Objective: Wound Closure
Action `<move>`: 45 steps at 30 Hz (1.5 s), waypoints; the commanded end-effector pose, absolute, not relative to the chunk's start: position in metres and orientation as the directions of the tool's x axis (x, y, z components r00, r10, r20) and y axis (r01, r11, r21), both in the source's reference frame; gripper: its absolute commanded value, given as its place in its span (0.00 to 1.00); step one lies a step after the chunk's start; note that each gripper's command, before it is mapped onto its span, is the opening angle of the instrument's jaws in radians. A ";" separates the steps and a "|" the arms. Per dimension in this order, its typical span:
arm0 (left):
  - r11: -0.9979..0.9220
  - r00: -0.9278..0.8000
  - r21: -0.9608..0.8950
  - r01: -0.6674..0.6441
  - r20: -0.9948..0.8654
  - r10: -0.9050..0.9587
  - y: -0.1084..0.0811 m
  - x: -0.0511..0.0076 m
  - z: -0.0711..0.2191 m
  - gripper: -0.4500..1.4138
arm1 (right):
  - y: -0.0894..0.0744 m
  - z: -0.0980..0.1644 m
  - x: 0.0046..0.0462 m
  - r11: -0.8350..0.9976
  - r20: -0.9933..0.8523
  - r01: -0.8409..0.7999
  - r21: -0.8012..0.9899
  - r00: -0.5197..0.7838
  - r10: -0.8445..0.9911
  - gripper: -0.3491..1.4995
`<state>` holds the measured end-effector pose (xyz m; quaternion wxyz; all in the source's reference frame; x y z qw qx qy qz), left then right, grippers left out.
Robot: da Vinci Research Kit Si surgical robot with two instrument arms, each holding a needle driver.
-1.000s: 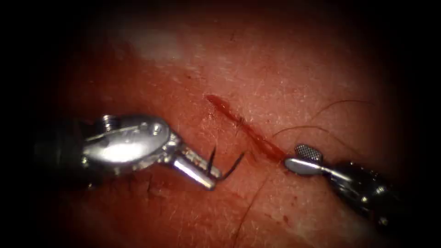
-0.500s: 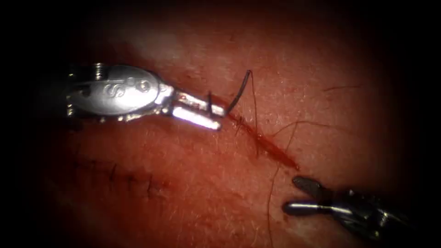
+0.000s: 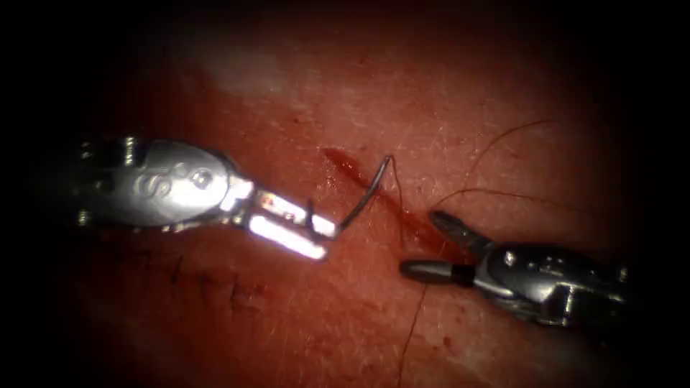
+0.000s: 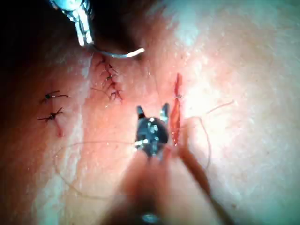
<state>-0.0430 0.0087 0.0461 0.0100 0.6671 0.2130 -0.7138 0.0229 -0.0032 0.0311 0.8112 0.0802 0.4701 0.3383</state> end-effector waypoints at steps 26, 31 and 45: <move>-0.904 -0.106 -0.298 0.307 -0.954 0.279 0.008 -0.0428 0.046 0.00 | -0.004 0.035 0.0253 0.790 -0.725 -0.452 0.414 0.361 0.586 0.00; -0.902 -0.104 -0.298 0.311 -0.954 0.280 0.008 -0.0423 0.046 0.00 | -0.005 0.035 0.0253 0.786 -0.706 -0.448 0.426 0.378 0.599 0.00; -0.933 -0.138 -0.284 0.220 -0.956 0.259 0.007 -0.0387 0.048 0.00 | -0.010 0.028 0.0285 0.764 -0.681 -0.412 0.497 0.359 0.638 0.00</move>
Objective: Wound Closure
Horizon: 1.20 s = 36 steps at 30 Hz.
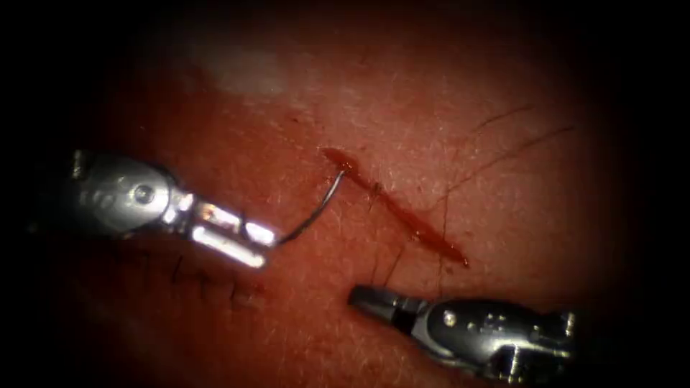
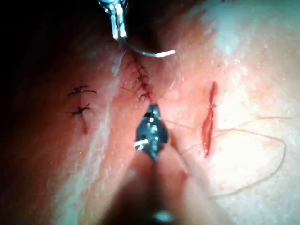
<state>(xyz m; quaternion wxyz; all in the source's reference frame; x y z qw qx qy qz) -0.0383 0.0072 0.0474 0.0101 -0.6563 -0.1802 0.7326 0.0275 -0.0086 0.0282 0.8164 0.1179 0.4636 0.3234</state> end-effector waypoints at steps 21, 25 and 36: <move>-0.950 -0.168 -0.307 0.049 -0.941 0.295 0.009 -0.0325 0.050 0.00 | -0.007 0.030 0.0263 0.852 -0.768 -0.444 0.279 0.430 0.475 0.80; -0.951 -0.177 -0.309 0.022 -0.937 0.300 0.010 -0.0321 0.050 0.00 | -0.007 0.031 0.0263 0.867 -0.756 -0.437 0.241 0.475 0.450 0.80; -0.948 -0.183 -0.318 0.004 -0.932 0.312 0.010 -0.0320 0.051 0.00 | -0.007 0.036 0.0276 0.884 -0.725 -0.433 0.174 0.551 0.413 0.74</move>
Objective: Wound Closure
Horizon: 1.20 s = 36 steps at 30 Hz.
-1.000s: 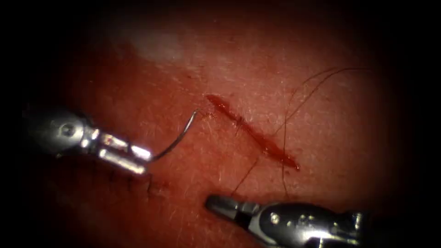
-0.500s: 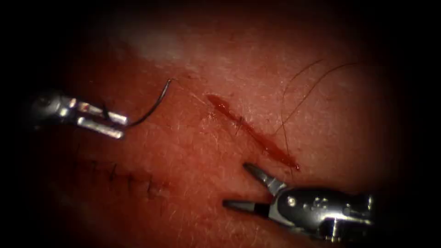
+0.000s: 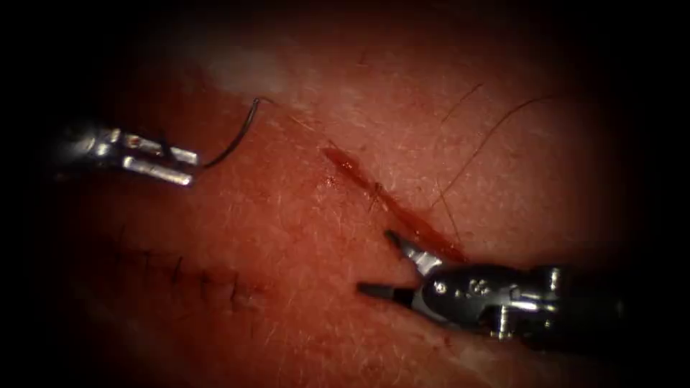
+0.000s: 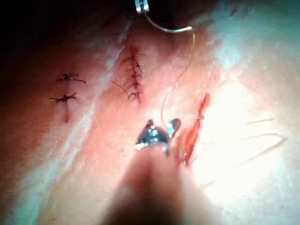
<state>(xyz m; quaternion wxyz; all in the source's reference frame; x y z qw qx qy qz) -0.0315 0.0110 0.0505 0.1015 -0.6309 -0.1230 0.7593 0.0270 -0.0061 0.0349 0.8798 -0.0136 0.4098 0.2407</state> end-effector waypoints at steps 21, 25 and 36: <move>-0.946 -0.190 -0.325 -0.005 -0.928 0.320 0.010 -0.0309 0.052 0.00 | -0.007 0.037 0.0254 0.869 -0.699 -0.474 0.144 0.573 0.428 0.58; -0.944 -0.191 -0.330 -0.008 -0.926 0.325 0.010 -0.0308 0.052 0.00 | -0.007 0.037 0.0251 0.879 -0.691 -0.449 0.159 0.585 0.424 0.00; -0.940 -0.210 -0.338 -0.055 -0.916 0.342 0.010 -0.0308 0.056 0.00 | -0.010 0.032 0.0258 0.891 -0.687 -0.388 0.235 0.583 0.435 0.00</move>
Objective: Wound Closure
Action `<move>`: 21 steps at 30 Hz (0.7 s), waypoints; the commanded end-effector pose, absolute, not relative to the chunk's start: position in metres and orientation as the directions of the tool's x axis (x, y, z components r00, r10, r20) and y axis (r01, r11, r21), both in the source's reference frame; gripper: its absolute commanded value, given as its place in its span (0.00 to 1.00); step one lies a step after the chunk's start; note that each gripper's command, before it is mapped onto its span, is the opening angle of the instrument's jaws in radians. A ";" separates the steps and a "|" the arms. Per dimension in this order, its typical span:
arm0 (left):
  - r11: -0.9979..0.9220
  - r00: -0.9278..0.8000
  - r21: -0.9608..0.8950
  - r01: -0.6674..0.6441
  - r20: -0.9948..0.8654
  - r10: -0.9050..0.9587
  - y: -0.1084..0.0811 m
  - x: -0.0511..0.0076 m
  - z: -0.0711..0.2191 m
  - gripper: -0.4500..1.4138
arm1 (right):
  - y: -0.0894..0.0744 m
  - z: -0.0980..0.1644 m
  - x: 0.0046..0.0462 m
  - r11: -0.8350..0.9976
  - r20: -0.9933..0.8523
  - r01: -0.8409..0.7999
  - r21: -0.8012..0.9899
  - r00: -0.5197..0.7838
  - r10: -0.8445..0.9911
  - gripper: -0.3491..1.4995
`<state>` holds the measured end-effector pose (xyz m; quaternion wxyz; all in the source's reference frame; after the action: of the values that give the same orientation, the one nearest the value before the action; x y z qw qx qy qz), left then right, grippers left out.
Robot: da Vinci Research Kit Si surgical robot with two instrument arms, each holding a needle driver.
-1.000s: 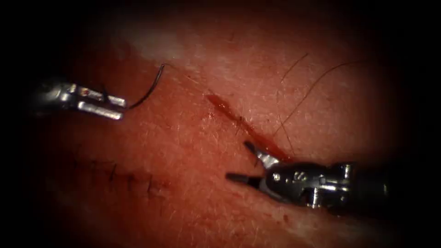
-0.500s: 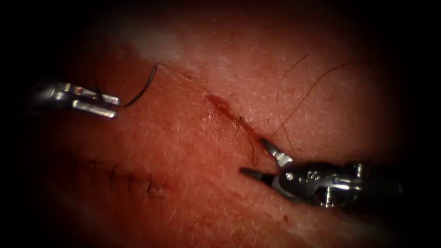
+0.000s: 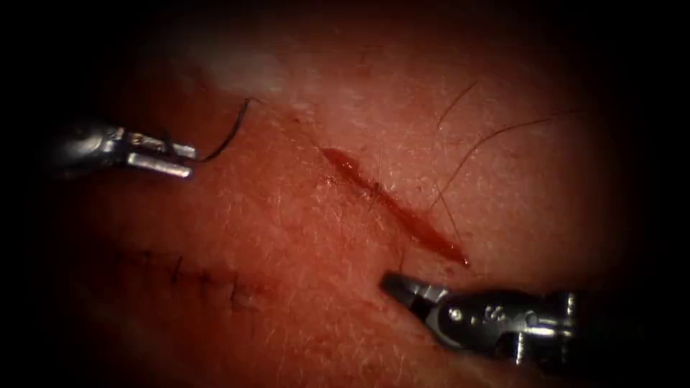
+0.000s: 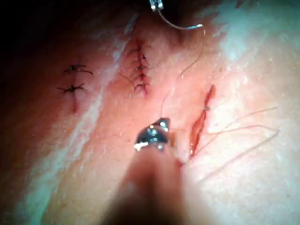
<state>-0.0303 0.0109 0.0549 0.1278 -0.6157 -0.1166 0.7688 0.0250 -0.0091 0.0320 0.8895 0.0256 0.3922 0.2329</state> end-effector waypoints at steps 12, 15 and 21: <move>-0.934 -0.220 -0.347 -0.085 -0.908 0.358 0.010 -0.0301 0.058 0.00 | -0.016 0.022 0.0302 0.884 -0.689 -0.314 0.346 0.555 0.466 0.00; -0.934 -0.222 -0.347 -0.089 -0.907 0.358 0.010 -0.0299 0.058 0.00 | -0.017 0.021 0.0319 0.883 -0.704 -0.309 0.353 0.535 0.468 0.02; -0.933 -0.226 -0.347 -0.094 -0.906 0.359 0.011 -0.0292 0.059 0.00 | -0.015 0.023 0.0304 0.879 -0.715 -0.383 0.284 0.526 0.461 0.75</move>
<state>-0.0285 0.0112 0.0581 0.1465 -0.6041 -0.1077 0.7759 0.0302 -0.0141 0.0221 0.8717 0.0438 0.4239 0.2420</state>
